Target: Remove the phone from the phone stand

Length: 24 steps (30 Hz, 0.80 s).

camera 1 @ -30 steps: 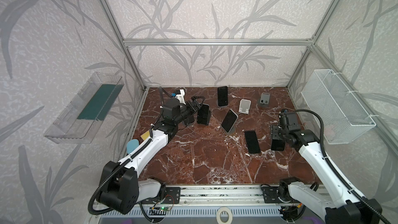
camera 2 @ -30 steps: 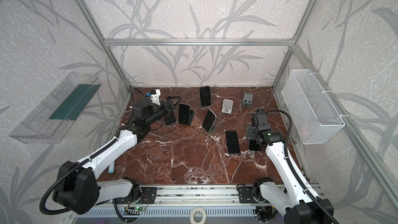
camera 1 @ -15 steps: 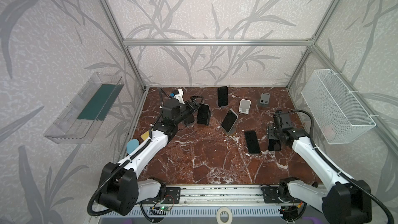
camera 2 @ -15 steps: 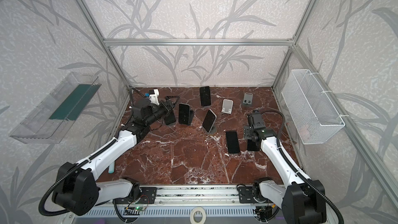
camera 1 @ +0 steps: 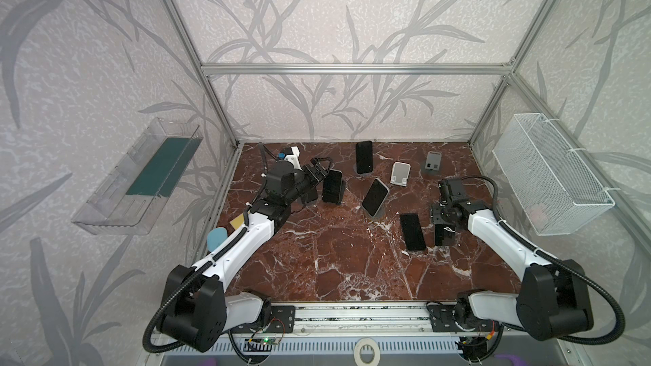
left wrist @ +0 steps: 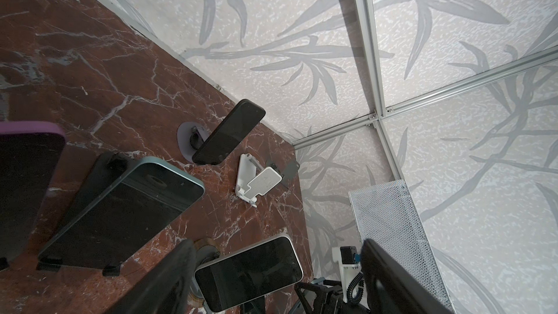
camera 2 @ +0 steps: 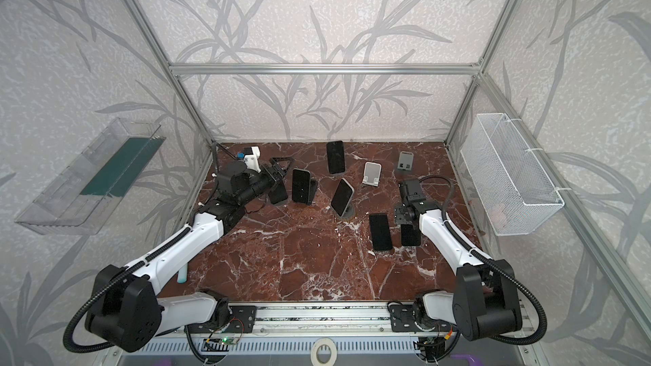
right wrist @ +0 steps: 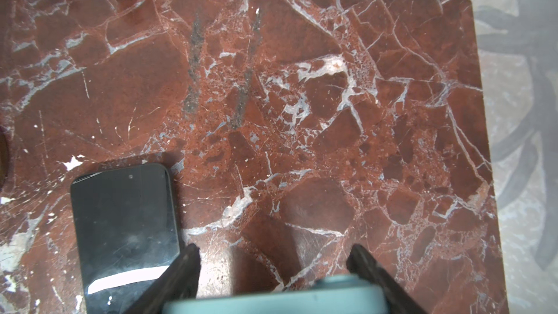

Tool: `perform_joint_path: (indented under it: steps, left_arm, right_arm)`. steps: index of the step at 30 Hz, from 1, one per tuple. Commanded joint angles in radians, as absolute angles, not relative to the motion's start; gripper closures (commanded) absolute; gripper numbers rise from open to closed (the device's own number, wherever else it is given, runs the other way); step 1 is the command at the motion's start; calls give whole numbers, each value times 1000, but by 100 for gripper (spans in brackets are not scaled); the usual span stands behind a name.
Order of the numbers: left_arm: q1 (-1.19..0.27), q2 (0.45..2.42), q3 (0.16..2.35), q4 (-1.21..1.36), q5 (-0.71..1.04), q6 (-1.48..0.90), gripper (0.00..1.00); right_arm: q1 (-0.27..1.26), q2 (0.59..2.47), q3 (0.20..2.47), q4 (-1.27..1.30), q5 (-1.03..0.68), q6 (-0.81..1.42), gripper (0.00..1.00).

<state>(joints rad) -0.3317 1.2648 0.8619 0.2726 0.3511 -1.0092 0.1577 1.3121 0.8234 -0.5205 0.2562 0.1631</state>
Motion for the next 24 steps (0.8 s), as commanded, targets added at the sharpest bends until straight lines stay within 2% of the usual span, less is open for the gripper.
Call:
perform_joint_path:
  steps: [1,24]
  left_arm:
    - [-333,1264,855,273,345,-996,14]
    - [-333,1262,858,280,354,-996,14]
  right_arm:
    - [155,1337,863,-507,228,145,35]
    - [153,1573,983,-574,118,110,33]
